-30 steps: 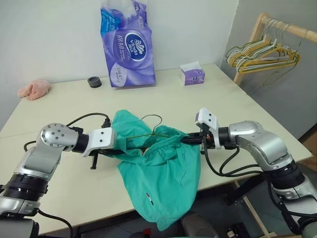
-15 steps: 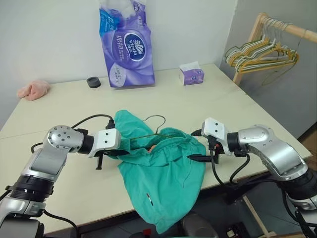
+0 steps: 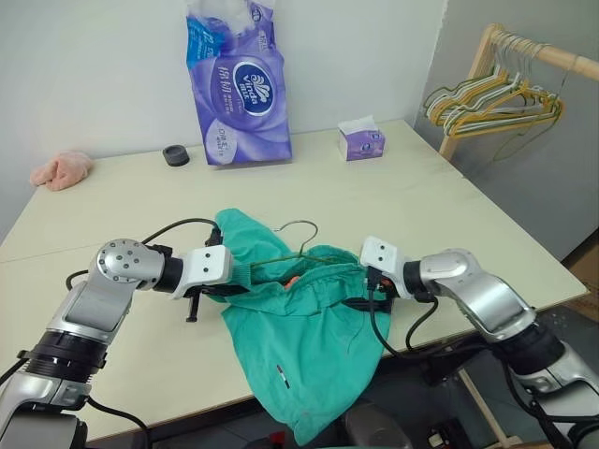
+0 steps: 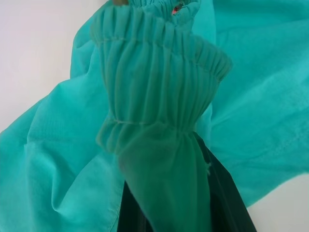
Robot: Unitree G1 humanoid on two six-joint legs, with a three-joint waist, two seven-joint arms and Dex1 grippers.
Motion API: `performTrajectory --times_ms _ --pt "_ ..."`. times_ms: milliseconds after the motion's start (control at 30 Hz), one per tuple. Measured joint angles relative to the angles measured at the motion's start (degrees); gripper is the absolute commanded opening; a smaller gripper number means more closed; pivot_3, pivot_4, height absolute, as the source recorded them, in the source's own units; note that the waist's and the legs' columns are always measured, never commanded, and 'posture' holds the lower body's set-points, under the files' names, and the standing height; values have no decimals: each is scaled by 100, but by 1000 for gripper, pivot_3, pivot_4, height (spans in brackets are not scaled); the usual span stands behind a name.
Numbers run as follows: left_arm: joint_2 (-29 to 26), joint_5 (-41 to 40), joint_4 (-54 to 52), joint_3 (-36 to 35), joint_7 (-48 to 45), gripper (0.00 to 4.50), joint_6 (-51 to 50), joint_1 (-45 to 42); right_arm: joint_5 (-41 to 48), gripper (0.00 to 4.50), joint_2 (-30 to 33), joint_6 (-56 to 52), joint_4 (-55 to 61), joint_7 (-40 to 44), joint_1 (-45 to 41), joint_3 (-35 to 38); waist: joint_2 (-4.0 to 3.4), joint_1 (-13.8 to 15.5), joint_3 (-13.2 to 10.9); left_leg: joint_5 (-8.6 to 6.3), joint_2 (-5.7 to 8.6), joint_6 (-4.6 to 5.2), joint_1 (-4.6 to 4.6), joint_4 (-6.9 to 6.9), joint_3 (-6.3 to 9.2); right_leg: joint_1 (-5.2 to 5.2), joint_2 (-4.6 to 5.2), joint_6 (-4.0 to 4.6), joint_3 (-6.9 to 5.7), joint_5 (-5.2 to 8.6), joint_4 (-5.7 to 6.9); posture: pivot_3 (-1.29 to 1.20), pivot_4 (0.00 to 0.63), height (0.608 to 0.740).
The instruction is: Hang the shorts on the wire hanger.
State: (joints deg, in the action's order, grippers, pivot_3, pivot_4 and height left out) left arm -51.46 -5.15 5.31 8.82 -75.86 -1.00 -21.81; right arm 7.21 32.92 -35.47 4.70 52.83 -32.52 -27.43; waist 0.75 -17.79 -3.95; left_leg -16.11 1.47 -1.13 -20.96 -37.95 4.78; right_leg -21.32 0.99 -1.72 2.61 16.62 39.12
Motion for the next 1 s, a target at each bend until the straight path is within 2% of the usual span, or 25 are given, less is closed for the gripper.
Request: performTrajectory --times_ms 33,367,433,667,700,767,1000 --pt "1 -1 -24 0 -1 0 -4 0 -35 3896 -50 45 -97 25 -51 -38 0 -2 0 0 0 0 0 0 0 0 0 0 0 0 0 -345 26 740" --pt "-3 -26 -143 0 -6 0 -134 96 -383 516 -270 605 -780 589 -503 -190 1 -3 1 0 0 0 0 0 2 0 0 0 -1 0 1 -331 22 740" --pt "1 -29 -148 -7 15 0 -186 99 -395 61 -250 655 -781 778 -503 -232 1 0 1 0 0 0 0 -1 2 0 0 0 -1 0 1 -331 22 740" --pt "329 -340 -143 -149 54 0 -783 125 -470 61 -134 690 -688 952 -503 -161 2 6 2 0 2 0 -1 -2 3 0 2 0 -2 0 1 -339 21 740" --pt "452 -514 -119 -275 136 692 -992 123 -470 0 -87 673 -653 973 -500 -124 4 7 3 0 2 0 -1 -3 4 2 2 0 -3 0 1 -344 21 740" --pt "630 -723 -8 -466 301 1098 -1243 103 -470 0 -64 626 -521 978 -497 -69 4 1 3 0 1 0 0 -3 8 1 2 0 -6 0 2 -346 22 740" --pt "762 -1052 468 -869 528 3186 -1405 -164 -305 0 74 397 -67 1133 -409 32 3 -36 3 0 2 -1 -1 -2 11 1 2 0 -8 0 1 -354 22 740"
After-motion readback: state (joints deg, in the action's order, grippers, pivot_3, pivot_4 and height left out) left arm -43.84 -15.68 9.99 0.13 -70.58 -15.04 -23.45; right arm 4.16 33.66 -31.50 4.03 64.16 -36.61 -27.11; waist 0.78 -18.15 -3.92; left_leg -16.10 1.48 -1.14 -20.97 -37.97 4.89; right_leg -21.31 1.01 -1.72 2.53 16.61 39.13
